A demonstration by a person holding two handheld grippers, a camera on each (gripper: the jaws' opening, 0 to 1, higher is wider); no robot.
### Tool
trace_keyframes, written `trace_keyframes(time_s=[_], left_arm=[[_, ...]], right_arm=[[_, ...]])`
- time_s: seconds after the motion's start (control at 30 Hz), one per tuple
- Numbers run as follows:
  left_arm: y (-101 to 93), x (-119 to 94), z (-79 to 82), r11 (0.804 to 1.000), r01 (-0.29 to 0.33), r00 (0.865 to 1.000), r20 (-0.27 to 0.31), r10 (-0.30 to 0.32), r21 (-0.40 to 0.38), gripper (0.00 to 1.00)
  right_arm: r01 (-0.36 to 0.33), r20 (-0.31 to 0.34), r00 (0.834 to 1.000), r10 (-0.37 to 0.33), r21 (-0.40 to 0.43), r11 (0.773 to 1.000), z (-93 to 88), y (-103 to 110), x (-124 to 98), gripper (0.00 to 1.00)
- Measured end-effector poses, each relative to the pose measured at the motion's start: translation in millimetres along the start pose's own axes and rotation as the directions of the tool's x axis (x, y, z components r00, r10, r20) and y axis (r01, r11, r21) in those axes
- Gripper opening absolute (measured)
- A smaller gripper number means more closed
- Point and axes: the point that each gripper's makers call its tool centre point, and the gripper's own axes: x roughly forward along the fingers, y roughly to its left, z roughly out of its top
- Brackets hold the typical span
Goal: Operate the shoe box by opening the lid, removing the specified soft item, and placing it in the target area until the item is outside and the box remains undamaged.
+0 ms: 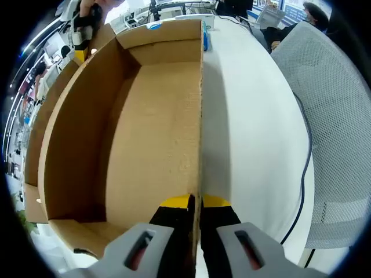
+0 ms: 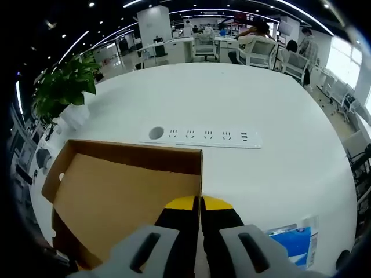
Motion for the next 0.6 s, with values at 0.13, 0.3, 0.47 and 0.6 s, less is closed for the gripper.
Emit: trace_keyframes(time_s=[0.13, 0.3, 0.47, 0.6], left_arm=[[0.9, 0.3, -0.3, 1.000, 0.003, 1.000, -0.001, -0.003, -0.001, 0.03], [2.0, 0.0, -0.1, 1.000, 0.000, 1.000, 0.000, 0.000, -0.003, 0.03], [3.0, -0.8, 0.2, 1.000, 0.002, 1.000, 0.000, -0.002, -0.004, 0.03], [3.4, -1.2, 0.7, 1.000, 0.005, 1.000, 0.001, -0.005, 0.011, 0.03]], right_arm=[[-0.007, 0.017, 1.000, 0.006, 0.047, 0.999, 10.8, 2.1, -15.0, 0.00], [-0.007, 0.045, 0.999, 0.008, -0.034, 0.999, 11.9, 12.6, -36.5, 0.00], [-0.004, 0.086, 0.996, 0.007, -0.035, 0.999, 13.3, 15.3, -53.0, 0.00], [0.011, 0.070, 0.998, -0.006, -0.076, 0.997, 15.7, 2.9, -48.7, 0.00]])
